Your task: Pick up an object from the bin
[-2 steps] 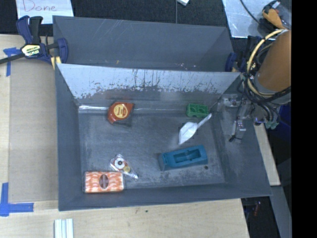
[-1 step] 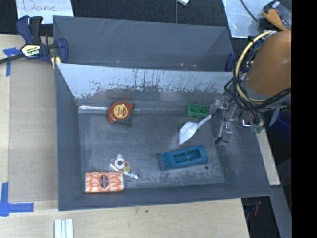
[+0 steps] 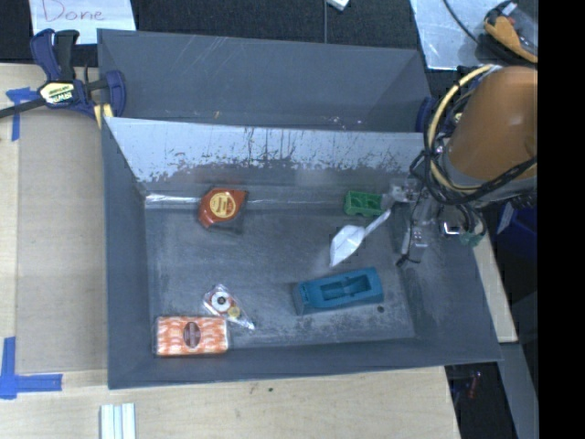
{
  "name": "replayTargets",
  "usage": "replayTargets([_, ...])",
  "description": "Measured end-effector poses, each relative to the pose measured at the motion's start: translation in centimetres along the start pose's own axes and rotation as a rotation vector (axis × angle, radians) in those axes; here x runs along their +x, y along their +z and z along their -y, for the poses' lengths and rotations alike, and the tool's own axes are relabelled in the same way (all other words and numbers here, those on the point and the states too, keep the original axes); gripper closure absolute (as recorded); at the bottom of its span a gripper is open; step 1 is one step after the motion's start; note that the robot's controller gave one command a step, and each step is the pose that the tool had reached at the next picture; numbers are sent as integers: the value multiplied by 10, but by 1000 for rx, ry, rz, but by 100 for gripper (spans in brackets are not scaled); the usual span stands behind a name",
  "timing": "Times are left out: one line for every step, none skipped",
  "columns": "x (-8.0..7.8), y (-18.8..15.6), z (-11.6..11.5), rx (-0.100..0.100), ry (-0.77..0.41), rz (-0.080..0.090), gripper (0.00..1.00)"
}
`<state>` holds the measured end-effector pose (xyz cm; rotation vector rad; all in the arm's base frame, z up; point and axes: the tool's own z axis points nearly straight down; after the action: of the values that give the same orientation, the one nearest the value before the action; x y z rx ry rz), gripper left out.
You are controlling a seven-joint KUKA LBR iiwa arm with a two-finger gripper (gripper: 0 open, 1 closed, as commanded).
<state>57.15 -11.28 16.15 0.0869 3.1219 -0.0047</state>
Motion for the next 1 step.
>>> replayTargets([5, 27, -10, 1, -79, -12, 0])
